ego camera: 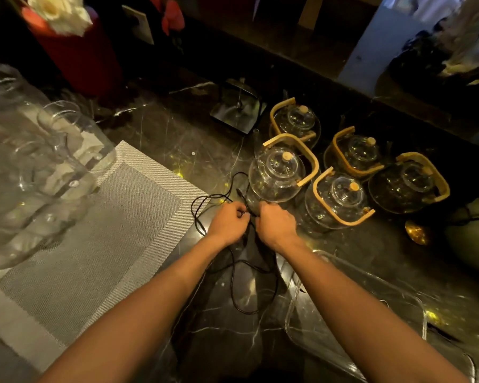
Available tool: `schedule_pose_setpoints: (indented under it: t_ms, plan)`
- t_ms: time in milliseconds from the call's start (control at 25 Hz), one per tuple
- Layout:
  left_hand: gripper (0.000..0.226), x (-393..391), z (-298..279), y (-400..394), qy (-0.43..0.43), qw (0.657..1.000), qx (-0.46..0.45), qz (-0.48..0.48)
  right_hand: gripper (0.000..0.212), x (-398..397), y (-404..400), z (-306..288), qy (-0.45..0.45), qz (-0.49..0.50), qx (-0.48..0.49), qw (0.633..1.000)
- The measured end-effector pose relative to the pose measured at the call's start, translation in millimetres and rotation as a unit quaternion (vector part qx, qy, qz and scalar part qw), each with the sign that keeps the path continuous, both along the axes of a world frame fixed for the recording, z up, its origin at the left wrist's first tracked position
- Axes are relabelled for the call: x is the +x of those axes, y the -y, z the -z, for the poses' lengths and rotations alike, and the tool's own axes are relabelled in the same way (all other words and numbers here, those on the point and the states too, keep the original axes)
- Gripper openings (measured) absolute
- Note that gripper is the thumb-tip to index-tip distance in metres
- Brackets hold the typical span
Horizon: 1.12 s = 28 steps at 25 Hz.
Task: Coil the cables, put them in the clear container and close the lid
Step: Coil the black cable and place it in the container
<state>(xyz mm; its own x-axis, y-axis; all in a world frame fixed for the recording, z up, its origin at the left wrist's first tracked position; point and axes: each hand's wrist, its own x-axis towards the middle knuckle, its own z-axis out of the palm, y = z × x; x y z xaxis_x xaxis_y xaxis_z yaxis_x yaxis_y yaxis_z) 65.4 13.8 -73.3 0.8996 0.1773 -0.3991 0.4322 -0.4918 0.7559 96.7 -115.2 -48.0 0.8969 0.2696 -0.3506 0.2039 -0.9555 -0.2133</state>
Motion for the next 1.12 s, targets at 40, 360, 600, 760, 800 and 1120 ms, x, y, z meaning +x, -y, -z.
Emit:
schedule_pose_setpoints:
  t_ms: [40,360,600,760,800,1120]
  plan:
    - [0.014,-0.9,0.7,-1.2,0.012,1.0,-0.01,-0.006,0.02,0.0,1.4,-1.3,-0.004,0.006,0.028,1.0]
    - [0.03,-8.5,-43.5,4.8,-0.012,0.962,-0.258,-0.09,0.007,-17.3,39.3,-74.1,-0.08,0.089,0.367,0.922]
    - [0.05,-33.9,-77.7,21.2,0.176,0.977,-0.115,0.015,0.023,-50.1,80.2,-144.3,-0.242,0.179,0.596,0.744]
    - [0.013,-58.8,-103.3,39.5,0.194,0.957,-0.144,0.162,0.035,-75.1,109.7,-167.4,-0.265,0.151,0.698,0.648]
    - [0.011,-66.1,-112.3,44.3,0.186,0.954,-0.156,0.176,0.039,-80.2,116.9,-170.4,-0.255,0.148,0.718,0.63]
    - [0.021,-117.7,-172.4,76.8,0.18,0.925,-0.211,0.261,0.023,-110.1,149.2,-216.8,-0.049,0.173,0.734,0.654]
